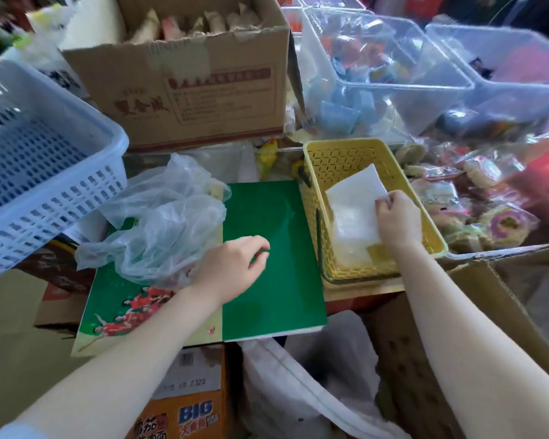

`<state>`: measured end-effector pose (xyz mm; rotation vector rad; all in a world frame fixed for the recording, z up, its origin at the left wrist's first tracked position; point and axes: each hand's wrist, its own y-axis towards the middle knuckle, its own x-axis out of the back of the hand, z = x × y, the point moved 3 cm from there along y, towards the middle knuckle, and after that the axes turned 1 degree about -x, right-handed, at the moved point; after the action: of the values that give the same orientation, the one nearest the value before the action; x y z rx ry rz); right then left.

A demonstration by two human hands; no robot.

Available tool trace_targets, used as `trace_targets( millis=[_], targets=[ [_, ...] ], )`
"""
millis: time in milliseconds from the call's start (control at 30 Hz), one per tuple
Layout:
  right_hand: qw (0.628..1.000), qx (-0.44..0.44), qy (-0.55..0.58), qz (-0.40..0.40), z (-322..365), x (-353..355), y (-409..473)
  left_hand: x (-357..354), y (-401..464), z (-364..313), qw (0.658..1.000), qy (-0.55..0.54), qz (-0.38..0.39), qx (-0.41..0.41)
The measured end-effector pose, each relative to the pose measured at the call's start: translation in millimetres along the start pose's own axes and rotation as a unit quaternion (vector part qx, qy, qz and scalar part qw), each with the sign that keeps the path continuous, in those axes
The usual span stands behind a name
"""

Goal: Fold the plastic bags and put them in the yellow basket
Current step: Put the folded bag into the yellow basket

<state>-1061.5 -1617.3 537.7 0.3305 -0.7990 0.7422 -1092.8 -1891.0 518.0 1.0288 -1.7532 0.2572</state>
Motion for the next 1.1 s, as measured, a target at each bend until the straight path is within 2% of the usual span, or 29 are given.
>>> trace_targets(
  millis=[133, 233, 300, 367, 400, 467, 533, 667, 733, 833, 967, 1100],
  targets=[
    [0.971, -0.137, -0.035, 0.191, -33.6, -32.1, 25.8, -17.2, 11.3, -1.9, 0.999, -0.002, 0.042, 0.020],
    [0.946, -0.175, -0.084, 0.259, -39.9, -36.6, 24.8, -26.9, 12.0, -0.6, 0.997, 0.006, 0.066, 0.033],
    [0.944, -0.141, -0.153, 0.258, -36.1, -35.3, 24.6, -30.4, 12.6, 0.4, 0.996, 0.009, 0.078, 0.035],
    [0.961, -0.065, -0.191, 0.190, -26.8, -32.5, 24.5, -29.7, 14.8, 4.1, 0.996, 0.009, 0.084, 0.040],
    [0.973, -0.021, -0.165, 0.158, -16.6, -30.4, 21.8, -28.3, 15.9, 7.2, 0.995, 0.009, 0.084, 0.047],
    [0.985, 0.071, -0.059, 0.148, 10.8, -30.4, 8.8, -25.3, 15.6, 14.7, 0.994, 0.015, 0.084, 0.069],
    [0.974, 0.163, -0.005, 0.159, 45.6, -33.8, -14.0, -19.6, 10.5, 25.0, 0.992, 0.024, 0.079, 0.098],
    [0.948, 0.290, 0.001, 0.130, 97.2, -62.4, -58.0, 1.1, -8.3, 60.6, 0.989, 0.070, 0.047, 0.121],
    [0.944, 0.293, 0.017, 0.153, 109.1, -83.9, -72.9, 14.5, -14.8, 81.1, 0.983, 0.134, 0.032, 0.118],
    [0.929, 0.282, 0.009, 0.240, 116.1, -117.7, -93.4, 30.4, -17.4, 114.7, 0.968, 0.193, 0.028, 0.158],
    [0.916, 0.269, -0.053, 0.292, 113.4, -151.9, -115.2, 32.7, -22.4, 160.3, 0.949, 0.203, 0.074, 0.231],
    [0.921, 0.214, -0.073, 0.317, 109.7, -173.6, -124.2, 29.1, -23.2, 179.3, 0.956, 0.146, 0.061, 0.246]
  ],
)
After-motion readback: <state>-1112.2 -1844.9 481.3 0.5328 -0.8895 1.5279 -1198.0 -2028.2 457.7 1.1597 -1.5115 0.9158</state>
